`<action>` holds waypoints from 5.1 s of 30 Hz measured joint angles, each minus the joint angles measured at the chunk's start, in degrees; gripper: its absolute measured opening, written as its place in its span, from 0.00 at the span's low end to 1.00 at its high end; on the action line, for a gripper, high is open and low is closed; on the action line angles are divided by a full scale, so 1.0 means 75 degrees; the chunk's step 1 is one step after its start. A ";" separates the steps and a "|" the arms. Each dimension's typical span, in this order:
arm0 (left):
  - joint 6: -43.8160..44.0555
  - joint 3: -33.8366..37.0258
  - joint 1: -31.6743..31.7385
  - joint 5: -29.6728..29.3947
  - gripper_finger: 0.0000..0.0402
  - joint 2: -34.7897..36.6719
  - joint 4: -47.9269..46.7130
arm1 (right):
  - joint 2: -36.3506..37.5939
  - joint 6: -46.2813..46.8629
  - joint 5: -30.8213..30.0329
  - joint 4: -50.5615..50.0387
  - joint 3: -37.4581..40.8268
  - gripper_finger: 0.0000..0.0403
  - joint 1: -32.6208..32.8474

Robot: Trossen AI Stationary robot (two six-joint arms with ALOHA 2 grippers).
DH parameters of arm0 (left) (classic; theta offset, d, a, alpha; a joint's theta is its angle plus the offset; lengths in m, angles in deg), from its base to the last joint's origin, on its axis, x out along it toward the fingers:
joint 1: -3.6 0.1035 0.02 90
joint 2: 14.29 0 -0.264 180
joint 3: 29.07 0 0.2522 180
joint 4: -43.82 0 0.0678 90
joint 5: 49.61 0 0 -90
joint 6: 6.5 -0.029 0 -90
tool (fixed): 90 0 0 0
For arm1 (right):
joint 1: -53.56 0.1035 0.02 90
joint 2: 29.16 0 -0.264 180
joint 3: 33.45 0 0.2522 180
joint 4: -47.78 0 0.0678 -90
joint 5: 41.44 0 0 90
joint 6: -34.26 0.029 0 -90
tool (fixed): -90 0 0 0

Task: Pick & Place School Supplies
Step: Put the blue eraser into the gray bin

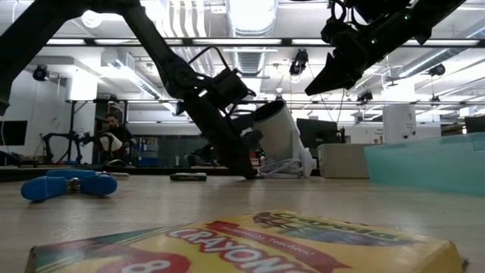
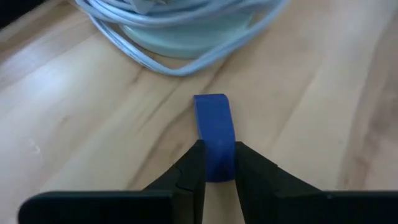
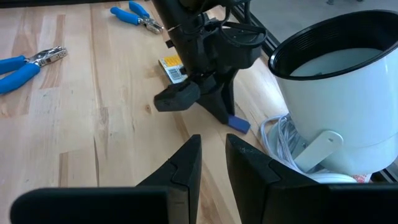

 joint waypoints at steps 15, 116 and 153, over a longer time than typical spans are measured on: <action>0.0187 -0.0007 -0.0390 -0.0209 0.18 0.0156 -0.0506 | -0.0003 0.0000 0.0000 0.0002 0.0000 0.17 0.0000; -0.5816 -0.0028 -0.3701 -0.4069 0.18 0.0662 0.2038 | 0.0000 -0.0010 0.0000 0.0005 0.0000 0.17 0.0000; -0.8058 -0.0025 -0.4549 -0.6609 0.18 0.0949 0.2639 | 0.0000 0.0173 0.1212 -0.0096 0.0134 0.17 0.0895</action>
